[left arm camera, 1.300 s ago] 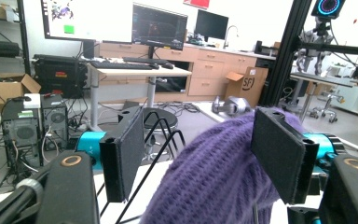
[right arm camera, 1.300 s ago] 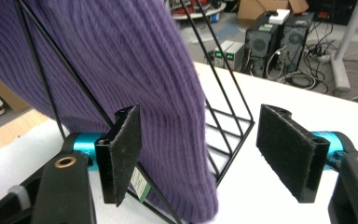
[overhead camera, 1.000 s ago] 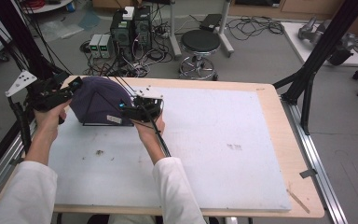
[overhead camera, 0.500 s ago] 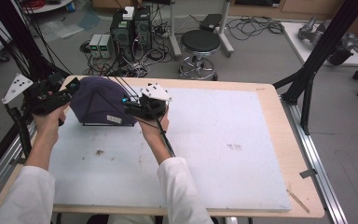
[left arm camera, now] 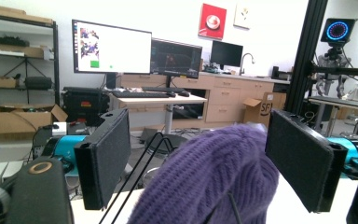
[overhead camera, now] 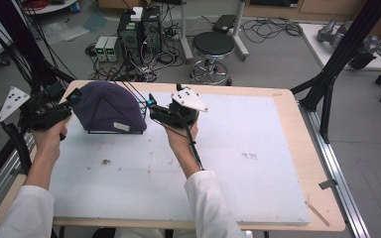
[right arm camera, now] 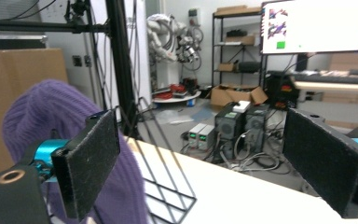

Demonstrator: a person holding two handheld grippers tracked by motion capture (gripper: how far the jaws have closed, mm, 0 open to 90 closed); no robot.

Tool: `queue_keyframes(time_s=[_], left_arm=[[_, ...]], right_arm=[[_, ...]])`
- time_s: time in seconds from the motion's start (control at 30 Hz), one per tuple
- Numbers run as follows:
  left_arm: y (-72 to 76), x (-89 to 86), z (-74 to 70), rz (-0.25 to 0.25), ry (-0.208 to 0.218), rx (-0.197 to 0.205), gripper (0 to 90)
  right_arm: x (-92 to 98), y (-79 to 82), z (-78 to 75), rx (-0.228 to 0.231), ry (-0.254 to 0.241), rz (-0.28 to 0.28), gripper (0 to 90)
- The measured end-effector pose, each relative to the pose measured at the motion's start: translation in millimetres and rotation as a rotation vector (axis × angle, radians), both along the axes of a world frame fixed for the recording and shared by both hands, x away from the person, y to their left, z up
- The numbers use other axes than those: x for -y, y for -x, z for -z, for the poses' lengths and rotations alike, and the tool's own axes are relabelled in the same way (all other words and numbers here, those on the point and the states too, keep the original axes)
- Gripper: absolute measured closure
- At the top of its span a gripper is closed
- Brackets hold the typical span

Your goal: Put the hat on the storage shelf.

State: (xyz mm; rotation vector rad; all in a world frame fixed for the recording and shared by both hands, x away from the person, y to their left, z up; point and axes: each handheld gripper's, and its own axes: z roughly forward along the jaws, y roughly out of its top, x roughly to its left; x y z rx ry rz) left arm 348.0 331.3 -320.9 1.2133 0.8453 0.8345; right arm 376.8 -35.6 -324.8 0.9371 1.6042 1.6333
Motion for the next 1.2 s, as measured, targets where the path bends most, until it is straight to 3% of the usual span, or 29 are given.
queue_keyframes(time_s=[0.23,0.37,0.5,0.7,0.9,1.1,1.2], left_arm=[[7.9,12.0,0.8,0.003,-0.004,0.018,22.7],[13.3,16.9,-0.2,0.011,-0.016,0.034,22.7],[17.4,17.3,3.7,0.001,-0.041,0.026,22.7],[26.0,13.2,12.1,-0.011,-0.034,0.012,22.6],[28.8,7.8,18.9,-0.018,0.006,-0.001,22.6],[34.6,9.1,22.6,-0.009,-0.018,-0.002,22.5],[39.8,8.6,26.9,-0.011,-0.038,-0.002,22.4]], right_arm=[[32.7,13.4,-3.9,0.025,0.003,0.036,10.9],[50.9,24.2,-6.0,0.052,0.031,0.053,10.9],[67.5,32.2,-3.3,0.042,0.010,0.060,10.9],[85.4,42.5,1.9,0.036,0.007,0.072,10.9],[104.9,48.7,6.3,0.032,0.007,0.092,10.9],[123.1,53.9,10.8,0.004,0.021,0.117,10.9],[131.0,58.5,9.0,0.022,0.023,0.127,10.9]])
